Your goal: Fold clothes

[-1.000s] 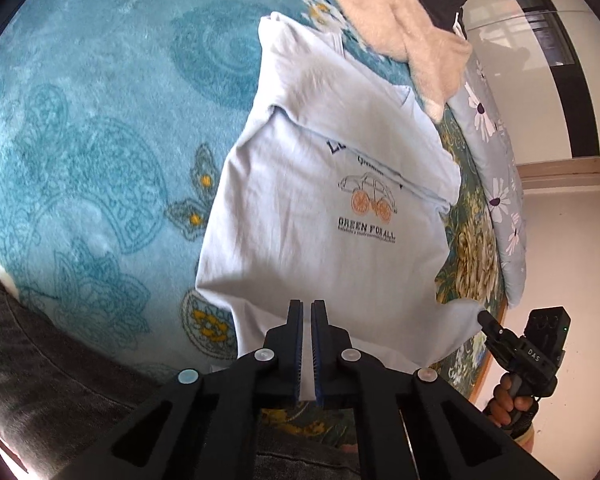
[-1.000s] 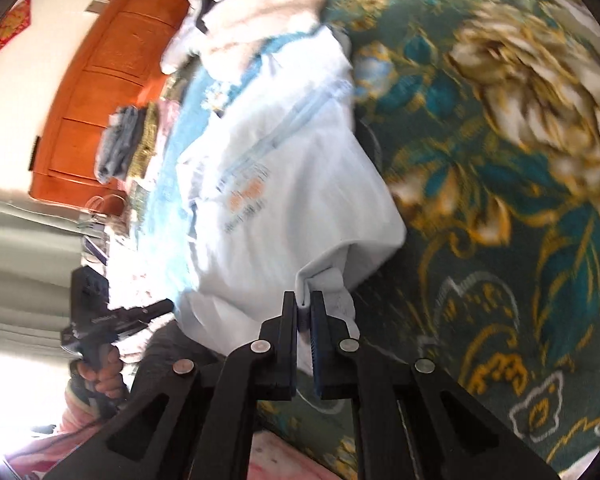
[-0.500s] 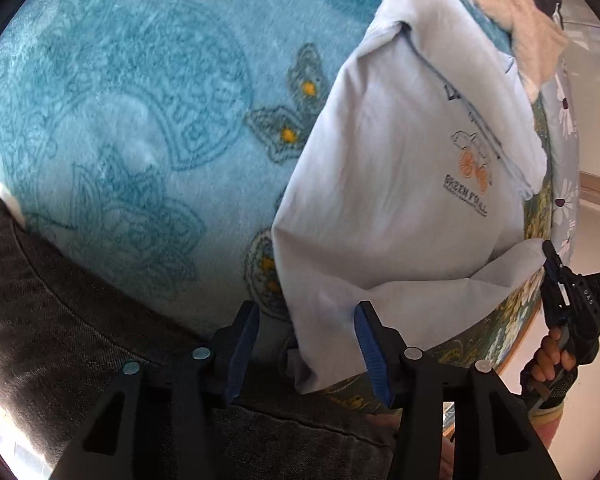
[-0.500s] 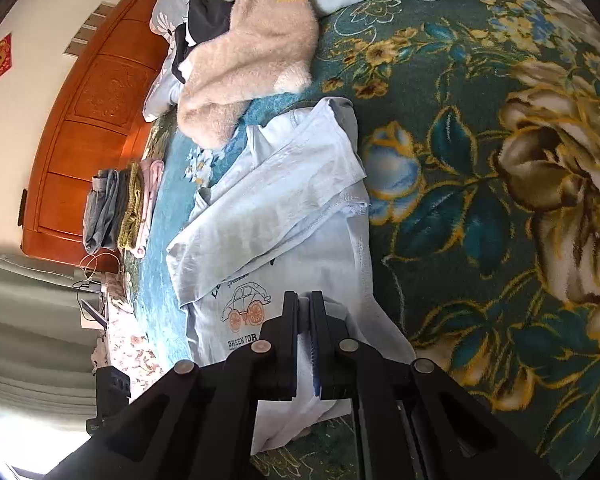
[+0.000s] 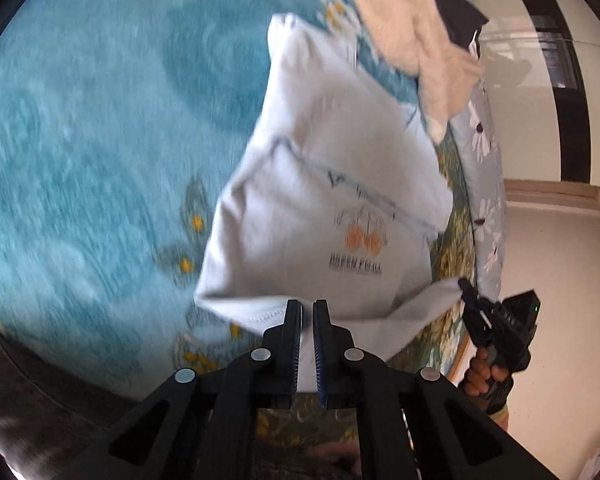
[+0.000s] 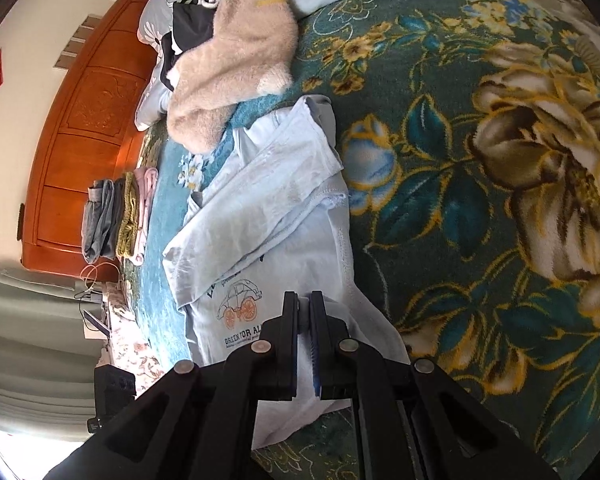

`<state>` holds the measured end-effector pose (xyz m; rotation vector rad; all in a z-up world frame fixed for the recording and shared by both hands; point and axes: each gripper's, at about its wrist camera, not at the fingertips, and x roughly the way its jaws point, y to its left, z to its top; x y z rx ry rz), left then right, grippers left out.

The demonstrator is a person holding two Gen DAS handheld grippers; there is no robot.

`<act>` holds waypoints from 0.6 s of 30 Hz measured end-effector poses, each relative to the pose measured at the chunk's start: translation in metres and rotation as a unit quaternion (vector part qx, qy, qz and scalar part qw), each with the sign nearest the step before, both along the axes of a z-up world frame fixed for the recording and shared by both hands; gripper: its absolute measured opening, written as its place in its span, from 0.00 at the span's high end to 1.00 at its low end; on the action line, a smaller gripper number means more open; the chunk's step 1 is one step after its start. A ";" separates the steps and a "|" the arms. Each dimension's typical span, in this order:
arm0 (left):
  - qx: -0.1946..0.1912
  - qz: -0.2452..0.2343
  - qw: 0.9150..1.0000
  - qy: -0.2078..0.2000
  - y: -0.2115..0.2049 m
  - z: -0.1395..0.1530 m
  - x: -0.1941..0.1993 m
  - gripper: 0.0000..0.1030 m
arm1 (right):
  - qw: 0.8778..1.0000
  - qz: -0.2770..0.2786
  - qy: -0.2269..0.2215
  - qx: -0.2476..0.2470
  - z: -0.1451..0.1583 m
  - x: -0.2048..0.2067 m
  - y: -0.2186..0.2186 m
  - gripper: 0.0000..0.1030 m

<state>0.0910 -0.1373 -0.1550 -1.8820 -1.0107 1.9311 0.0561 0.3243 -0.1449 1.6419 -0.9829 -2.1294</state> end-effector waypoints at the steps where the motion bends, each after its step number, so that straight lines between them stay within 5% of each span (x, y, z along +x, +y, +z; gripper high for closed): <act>1: -0.013 0.012 1.000 0.010 -0.007 0.002 -0.014 0.92 | 1.000 -0.002 0.004 0.001 0.002 -0.003 0.000 0.95; 7: 0.010 0.077 0.997 -0.015 -0.038 -0.019 -0.039 0.91 | 1.000 -0.010 -0.014 0.005 -0.012 -0.026 -0.009 0.95; 8: 0.009 0.065 0.998 -0.014 -0.033 -0.020 -0.032 0.89 | 1.000 -0.009 -0.019 0.008 -0.015 -0.028 -0.011 0.95; 13: 0.011 0.014 1.000 -0.016 -0.011 -0.022 0.012 0.44 | 0.999 -0.013 -0.033 0.019 -0.025 -0.029 -0.009 0.93; 18: -0.072 -0.097 0.993 -0.013 0.018 -0.022 0.037 0.37 | 0.999 -0.016 -0.031 0.027 -0.021 -0.025 -0.003 0.92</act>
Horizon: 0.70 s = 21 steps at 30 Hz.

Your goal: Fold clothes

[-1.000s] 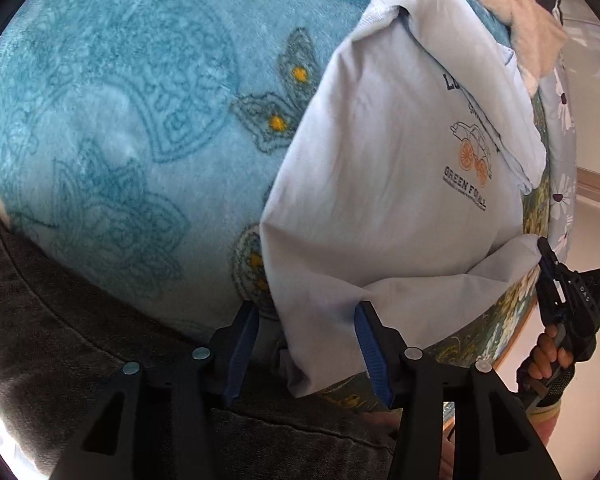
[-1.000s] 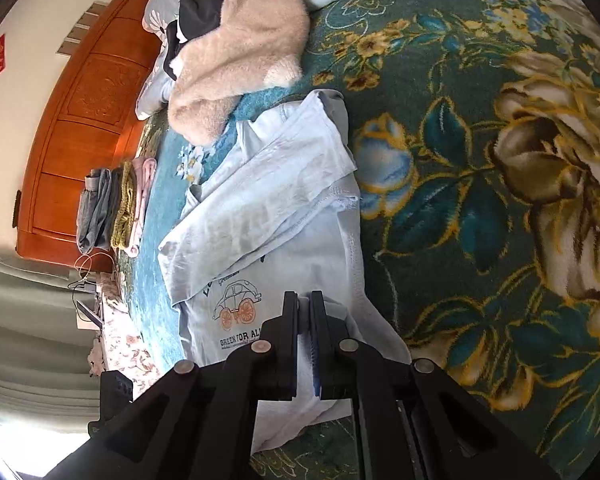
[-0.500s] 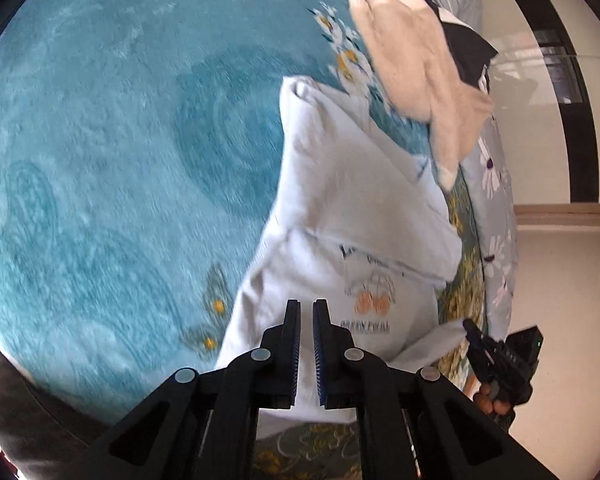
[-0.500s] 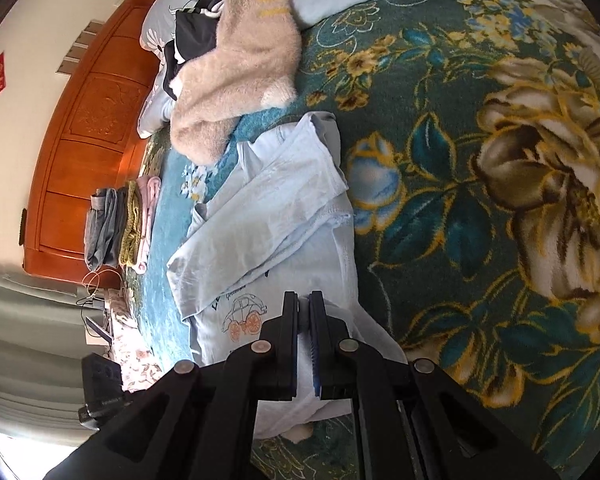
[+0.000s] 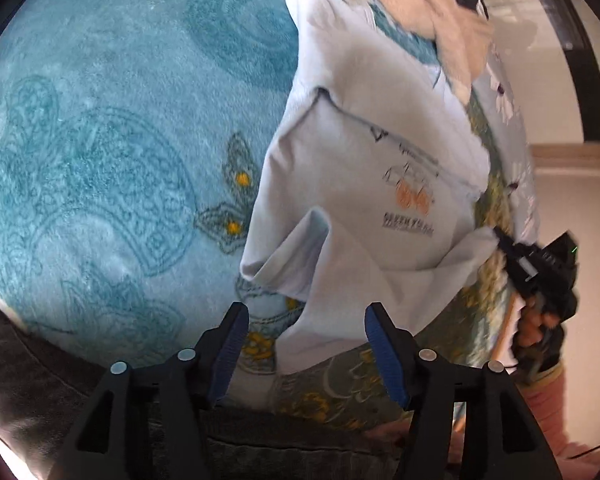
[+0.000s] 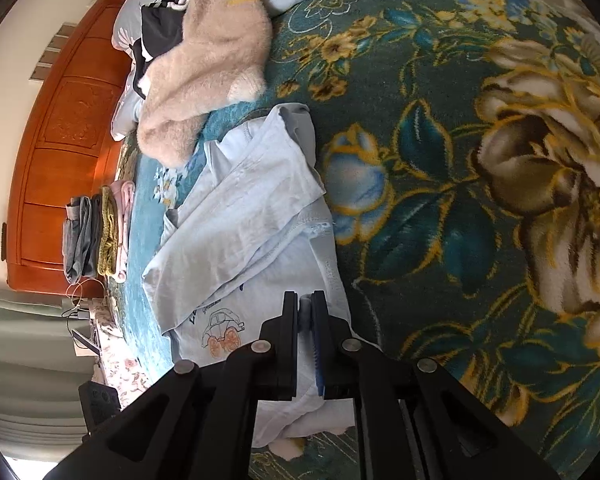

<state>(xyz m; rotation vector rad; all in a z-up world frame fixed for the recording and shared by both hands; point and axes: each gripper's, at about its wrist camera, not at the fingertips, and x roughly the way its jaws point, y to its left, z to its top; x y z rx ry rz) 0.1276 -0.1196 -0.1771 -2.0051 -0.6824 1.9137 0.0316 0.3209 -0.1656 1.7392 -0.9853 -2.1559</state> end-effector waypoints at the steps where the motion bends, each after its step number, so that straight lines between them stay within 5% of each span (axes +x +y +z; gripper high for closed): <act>1: -0.020 -0.028 0.999 -0.001 0.009 -0.002 0.002 0.37 | 1.000 0.000 0.001 0.003 0.002 0.002 0.001 0.92; 6: -0.029 -0.093 0.995 -0.019 0.032 -0.017 0.008 0.37 | 1.000 0.002 0.006 0.023 0.009 0.015 0.008 0.91; 10: -0.046 -0.124 0.991 -0.034 0.045 -0.026 0.008 0.40 | 1.000 -0.013 0.006 0.023 0.008 0.027 0.021 0.76; 11: -0.048 -0.128 0.990 -0.030 0.047 -0.024 0.008 0.43 | 1.000 -0.014 0.004 0.020 0.007 0.028 0.022 0.76; 13: -0.050 -0.131 0.990 -0.023 0.049 -0.022 0.010 0.78 | 1.000 -0.015 -0.001 0.014 0.004 0.030 0.022 0.76; 21: 0.006 -0.052 0.998 0.026 0.016 0.006 0.014 0.93 | 1.000 0.007 -0.011 0.006 -0.014 0.009 -0.004 0.75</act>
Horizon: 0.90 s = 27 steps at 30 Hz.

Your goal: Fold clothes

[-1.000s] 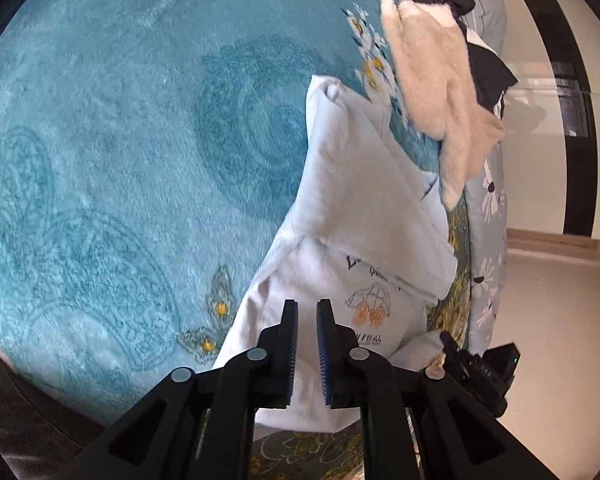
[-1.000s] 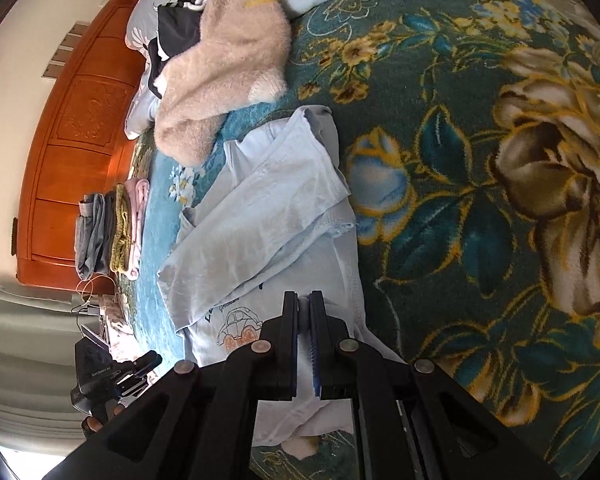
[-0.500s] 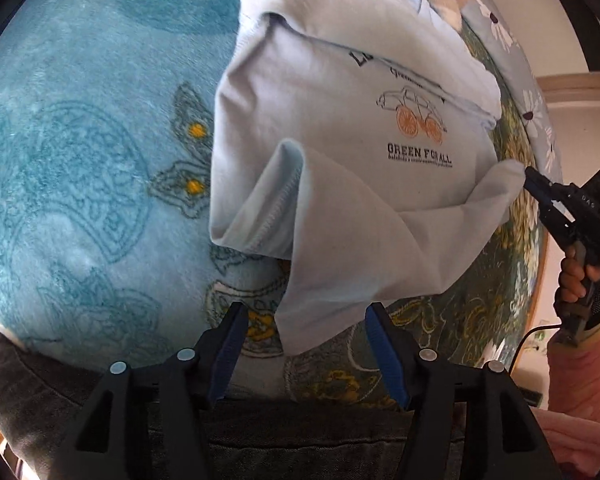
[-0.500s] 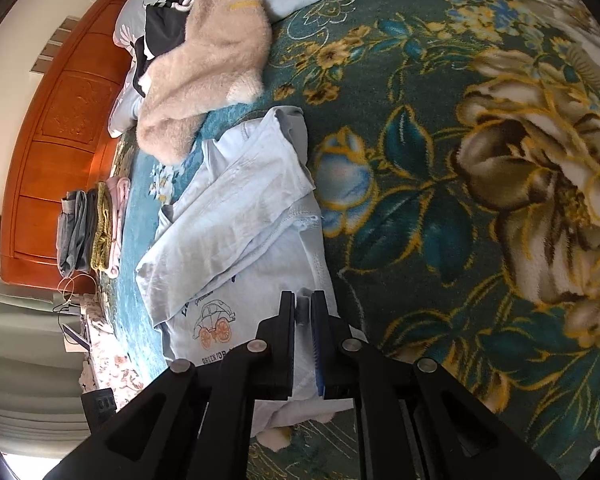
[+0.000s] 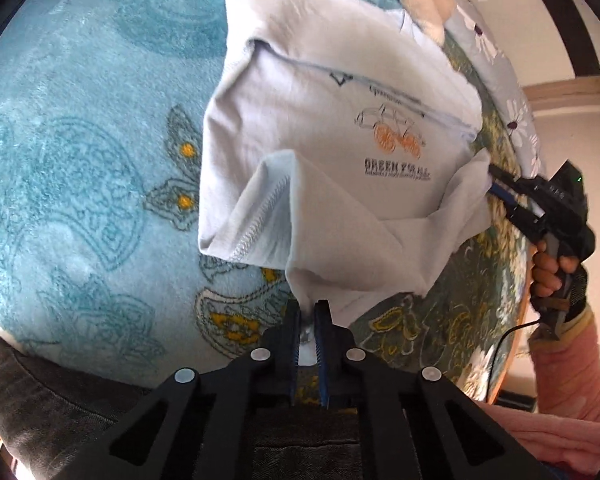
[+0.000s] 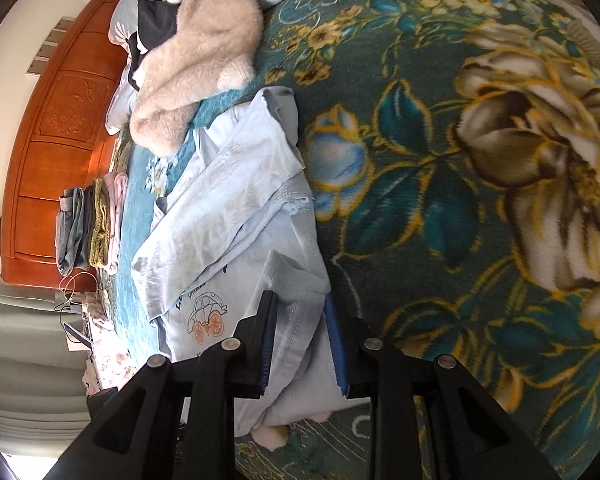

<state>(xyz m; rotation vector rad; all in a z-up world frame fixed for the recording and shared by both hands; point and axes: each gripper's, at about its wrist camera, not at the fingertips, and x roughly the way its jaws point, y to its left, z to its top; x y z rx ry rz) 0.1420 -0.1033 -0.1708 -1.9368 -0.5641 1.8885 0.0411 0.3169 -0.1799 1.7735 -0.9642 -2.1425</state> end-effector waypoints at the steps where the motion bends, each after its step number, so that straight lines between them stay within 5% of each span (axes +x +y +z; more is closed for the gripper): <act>1: 0.015 0.019 1.000 0.009 -0.007 0.006 -0.002 0.93 | 1.000 0.003 0.003 -0.001 0.001 -0.001 -0.002 0.75; 3: 0.044 0.056 0.997 0.027 -0.021 0.017 -0.006 0.95 | 1.000 0.010 0.008 -0.004 0.004 -0.003 -0.007 0.76; 6: 0.048 0.091 0.993 0.055 -0.035 0.032 -0.025 0.96 | 0.999 0.019 0.026 -0.010 0.013 -0.007 -0.014 0.93; 9: 0.056 0.126 0.988 0.067 -0.053 0.041 -0.047 0.96 | 0.998 0.021 0.056 -0.017 0.029 -0.013 -0.017 0.94; 17: 0.029 0.109 0.993 0.016 -0.038 0.006 -0.030 0.94 | 0.997 0.009 0.071 -0.003 0.042 -0.025 -0.012 0.94; 22: 0.013 0.079 0.997 -0.021 -0.028 -0.010 -0.011 0.52 | 0.999 -0.005 0.039 0.018 0.023 -0.017 0.003 0.90; 25: 0.004 0.064 0.997 -0.038 -0.021 -0.016 -0.007 0.44 | 0.999 -0.023 0.020 0.018 0.010 -0.013 0.012 0.64; 27: 0.001 0.055 0.997 -0.057 -0.017 -0.023 -0.005 0.42 | 0.999 -0.030 0.011 0.007 0.003 -0.012 0.015 0.64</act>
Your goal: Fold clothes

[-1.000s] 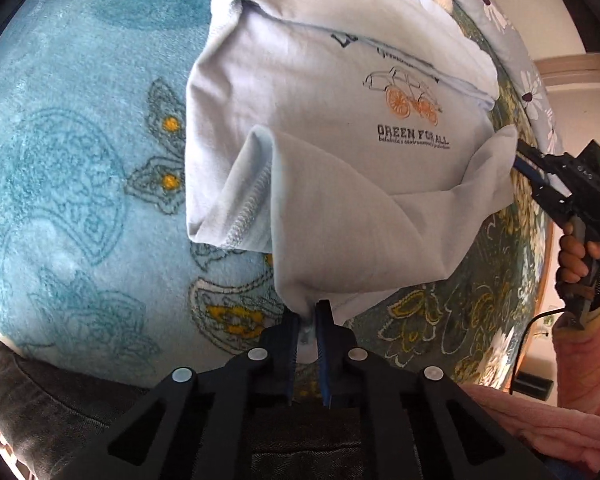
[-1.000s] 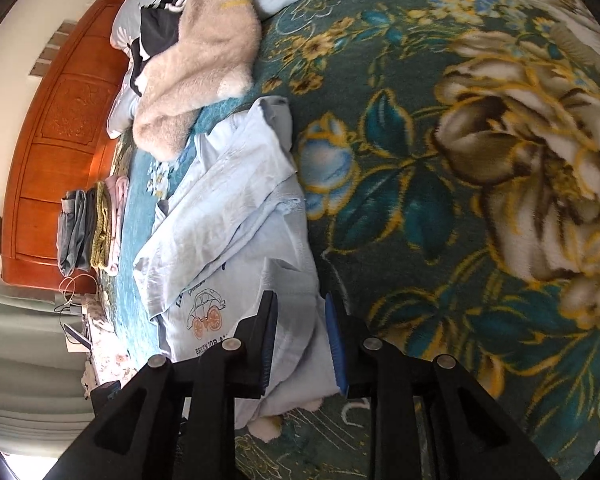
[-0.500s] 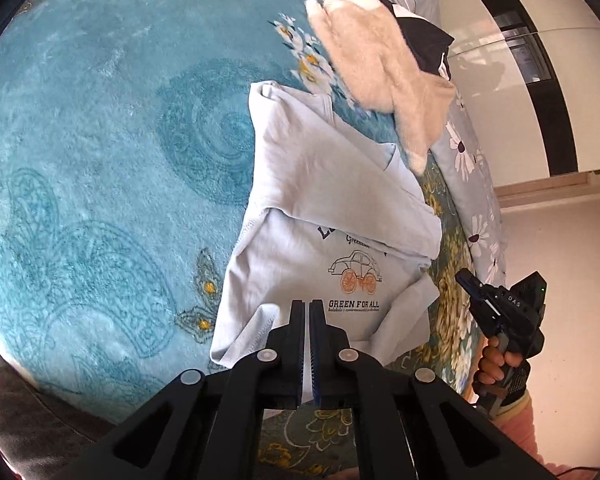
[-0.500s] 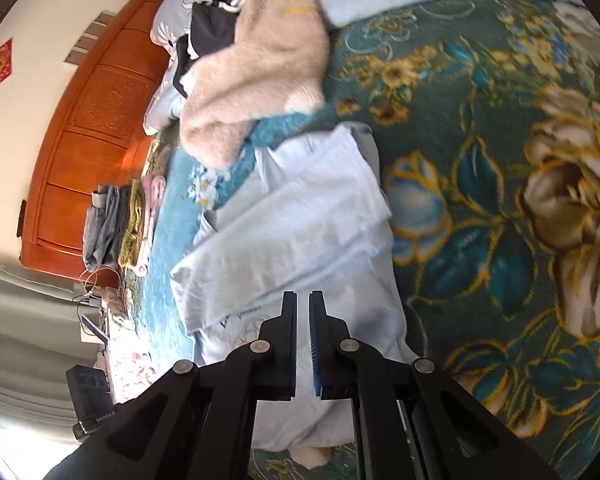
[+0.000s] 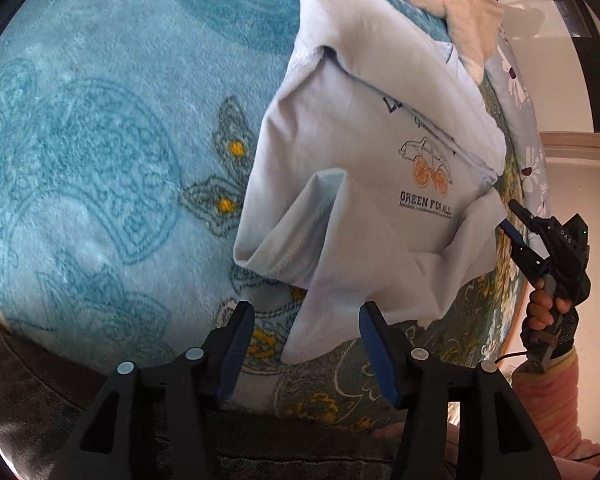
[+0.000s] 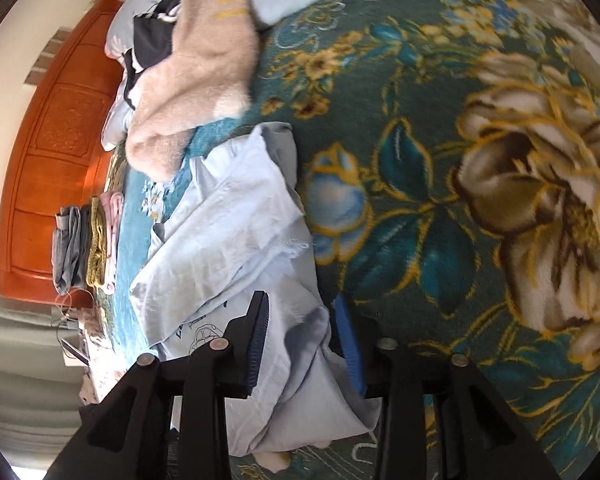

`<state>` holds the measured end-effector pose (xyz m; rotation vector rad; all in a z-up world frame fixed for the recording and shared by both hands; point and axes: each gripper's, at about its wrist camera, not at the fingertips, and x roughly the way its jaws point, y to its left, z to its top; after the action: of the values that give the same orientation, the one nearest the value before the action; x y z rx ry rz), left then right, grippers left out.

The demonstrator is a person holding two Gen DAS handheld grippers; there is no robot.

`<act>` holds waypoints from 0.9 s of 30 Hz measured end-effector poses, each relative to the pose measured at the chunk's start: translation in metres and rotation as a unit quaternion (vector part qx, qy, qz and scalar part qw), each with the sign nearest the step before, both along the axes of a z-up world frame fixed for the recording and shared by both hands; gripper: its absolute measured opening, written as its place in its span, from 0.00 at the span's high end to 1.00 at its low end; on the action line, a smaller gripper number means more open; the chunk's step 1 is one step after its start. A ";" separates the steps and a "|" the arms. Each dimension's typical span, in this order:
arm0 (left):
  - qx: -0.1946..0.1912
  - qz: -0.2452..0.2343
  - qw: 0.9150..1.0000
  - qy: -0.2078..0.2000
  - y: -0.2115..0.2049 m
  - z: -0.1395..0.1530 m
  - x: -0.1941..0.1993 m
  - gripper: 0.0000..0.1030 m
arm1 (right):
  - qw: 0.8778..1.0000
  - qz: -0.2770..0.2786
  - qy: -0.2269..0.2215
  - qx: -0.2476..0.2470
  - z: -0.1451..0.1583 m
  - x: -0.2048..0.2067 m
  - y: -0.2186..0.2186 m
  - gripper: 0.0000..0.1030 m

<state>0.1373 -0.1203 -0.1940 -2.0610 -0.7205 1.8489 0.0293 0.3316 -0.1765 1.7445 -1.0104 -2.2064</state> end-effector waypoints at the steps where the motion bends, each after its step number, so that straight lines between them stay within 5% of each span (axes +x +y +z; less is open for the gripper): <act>1: 0.004 -0.004 1.000 -0.010 0.002 -0.004 0.002 0.42 | 1.000 0.000 -0.003 -0.002 -0.003 0.000 -0.001 0.63; 8: 0.003 -0.037 0.999 -0.025 0.016 -0.010 0.006 0.44 | 1.000 -0.013 -0.010 -0.025 -0.015 -0.004 -0.005 0.63; 9: -0.005 -0.048 0.999 -0.024 0.020 -0.010 0.006 0.49 | 0.999 -0.016 -0.008 -0.033 -0.015 -0.003 -0.005 0.68; 11: -0.021 -0.068 0.997 -0.025 0.028 -0.010 0.009 0.78 | 0.999 -0.011 -0.007 -0.039 -0.011 -0.001 -0.009 0.89; 13: -0.032 -0.081 0.996 -0.022 0.033 -0.008 0.012 0.89 | 0.999 -0.001 -0.007 -0.038 -0.005 0.001 -0.011 0.95; 17: -0.024 -0.059 0.998 0.017 0.026 0.013 0.015 0.96 | 0.999 0.006 0.009 -0.052 0.012 0.011 -0.011 0.96; 21: 0.028 0.004 0.997 0.067 0.003 0.050 0.019 0.96 | 0.995 -0.005 0.043 -0.087 0.038 0.022 -0.004 0.96; 27: 0.076 0.069 0.977 0.185 -0.029 0.139 0.021 0.96 | 0.985 -0.009 0.112 -0.127 0.090 0.036 0.002 0.96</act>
<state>0.1581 -0.1491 -0.0549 -1.5471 -0.8870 2.0991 0.0652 0.3333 -0.0861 1.3506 -1.1936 -2.1157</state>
